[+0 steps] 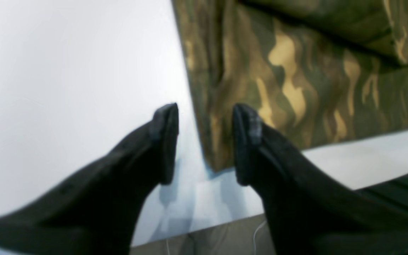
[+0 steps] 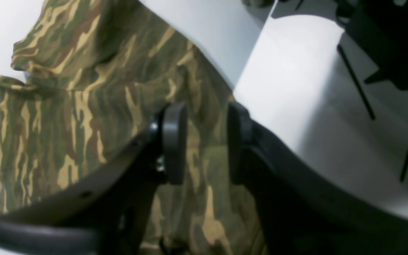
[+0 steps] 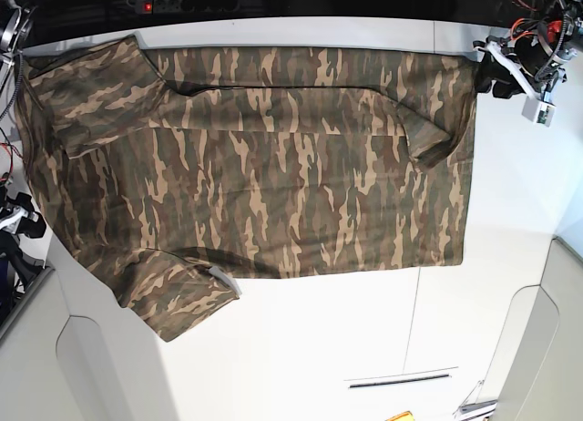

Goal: Fold the T-shirt properly

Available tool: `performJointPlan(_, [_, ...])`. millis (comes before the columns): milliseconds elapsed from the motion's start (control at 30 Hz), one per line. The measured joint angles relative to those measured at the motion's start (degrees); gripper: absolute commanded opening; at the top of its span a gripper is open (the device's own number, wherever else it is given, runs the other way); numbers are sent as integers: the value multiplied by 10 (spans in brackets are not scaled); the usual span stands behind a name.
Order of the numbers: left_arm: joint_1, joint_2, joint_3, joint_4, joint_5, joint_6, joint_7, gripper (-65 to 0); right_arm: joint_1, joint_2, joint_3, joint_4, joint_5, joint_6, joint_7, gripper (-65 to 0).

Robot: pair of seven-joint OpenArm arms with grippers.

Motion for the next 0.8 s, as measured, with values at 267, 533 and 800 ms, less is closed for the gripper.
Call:
performJointPlan(267, [-26, 0, -79, 0, -82, 0, -24, -309, 0, 0, 0, 0, -5, 0, 42, -407])
performJointPlan(533, [-106, 0, -78, 0, -84, 0, -24, -270, 0, 0, -1, 0, -44, 0, 92, -305])
performJointPlan(800, [-138, 0, 3, 0, -27, 35, -46, -270, 0, -19, -2, 0, -78, 0, 117, -305])
